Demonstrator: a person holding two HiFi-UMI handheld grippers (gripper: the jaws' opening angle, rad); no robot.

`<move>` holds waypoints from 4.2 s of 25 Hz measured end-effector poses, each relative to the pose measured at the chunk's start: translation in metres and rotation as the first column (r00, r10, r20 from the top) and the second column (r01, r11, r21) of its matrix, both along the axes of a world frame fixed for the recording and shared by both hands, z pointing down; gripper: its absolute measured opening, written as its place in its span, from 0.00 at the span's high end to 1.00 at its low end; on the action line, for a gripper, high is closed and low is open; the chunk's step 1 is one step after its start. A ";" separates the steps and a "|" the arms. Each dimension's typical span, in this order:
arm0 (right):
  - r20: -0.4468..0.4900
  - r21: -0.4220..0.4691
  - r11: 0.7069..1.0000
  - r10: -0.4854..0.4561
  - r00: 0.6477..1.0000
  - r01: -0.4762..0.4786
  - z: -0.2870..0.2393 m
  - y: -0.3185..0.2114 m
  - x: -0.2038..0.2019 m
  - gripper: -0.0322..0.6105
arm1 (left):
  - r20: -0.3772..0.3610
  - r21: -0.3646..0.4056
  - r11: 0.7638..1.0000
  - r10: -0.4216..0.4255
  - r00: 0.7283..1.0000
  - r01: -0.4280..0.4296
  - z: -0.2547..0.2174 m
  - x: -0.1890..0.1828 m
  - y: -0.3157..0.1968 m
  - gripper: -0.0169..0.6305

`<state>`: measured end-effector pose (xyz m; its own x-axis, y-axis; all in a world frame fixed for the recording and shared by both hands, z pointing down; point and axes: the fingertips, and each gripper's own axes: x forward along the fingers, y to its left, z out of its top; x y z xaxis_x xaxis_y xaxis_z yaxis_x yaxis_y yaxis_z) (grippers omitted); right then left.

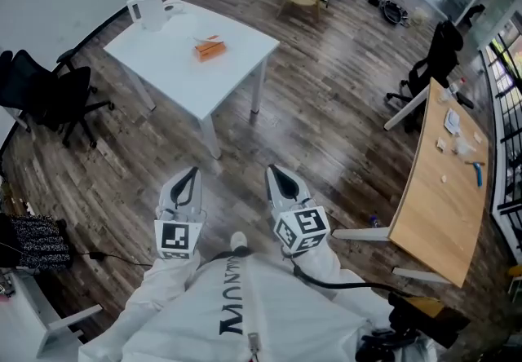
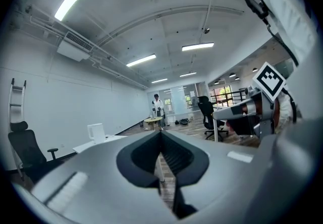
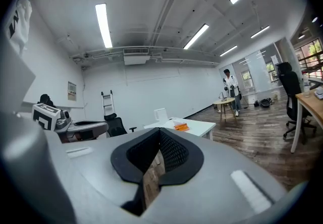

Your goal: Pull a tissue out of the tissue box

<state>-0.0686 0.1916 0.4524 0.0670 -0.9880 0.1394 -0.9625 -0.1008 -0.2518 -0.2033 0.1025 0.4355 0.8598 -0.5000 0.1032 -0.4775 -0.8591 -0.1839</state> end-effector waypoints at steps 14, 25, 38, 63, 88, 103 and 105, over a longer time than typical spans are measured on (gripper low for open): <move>-0.022 -0.013 1.000 0.008 1.000 -0.009 -0.005 -0.051 0.013 0.95 | -0.027 -0.019 0.999 -0.030 0.999 0.029 0.004 0.004 -0.058 0.98; 0.003 -0.004 1.000 -0.024 1.000 0.024 0.009 -0.115 0.071 0.95 | -0.001 -0.009 0.996 -0.087 0.996 0.087 0.015 0.050 -0.118 0.98; 0.020 0.000 0.989 -0.146 0.989 0.146 0.000 -0.235 0.178 0.95 | 0.030 0.000 0.982 -0.190 0.981 0.190 0.002 0.150 -0.210 0.98; 0.063 -0.071 0.948 -0.306 0.950 0.310 0.034 -0.341 0.245 0.95 | 0.105 -0.047 0.928 -0.363 0.926 0.369 0.036 0.204 -0.299 0.98; -0.055 -0.189 0.899 -0.412 0.909 0.396 0.039 -0.490 0.194 0.95 | 0.038 -0.157 0.906 -0.392 0.919 0.393 0.056 0.177 -0.415 0.98; -0.098 -0.283 0.758 -0.633 0.768 0.588 0.058 -0.521 0.181 0.67 | 0.058 -0.204 0.844 -0.494 0.867 0.495 0.073 0.179 -0.428 0.98; -0.119 -0.316 0.717 -0.680 0.724 0.621 0.065 -0.522 0.177 0.64 | 0.065 -0.217 0.835 -0.504 0.861 0.506 0.078 0.183 -0.429 0.98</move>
<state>0.1087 -0.3305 0.5178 -0.5237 -0.7324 0.4352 -0.8348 0.5431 -0.0906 -0.0208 -0.3262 0.5132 0.4933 -0.8285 0.2652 -0.8556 -0.5170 -0.0238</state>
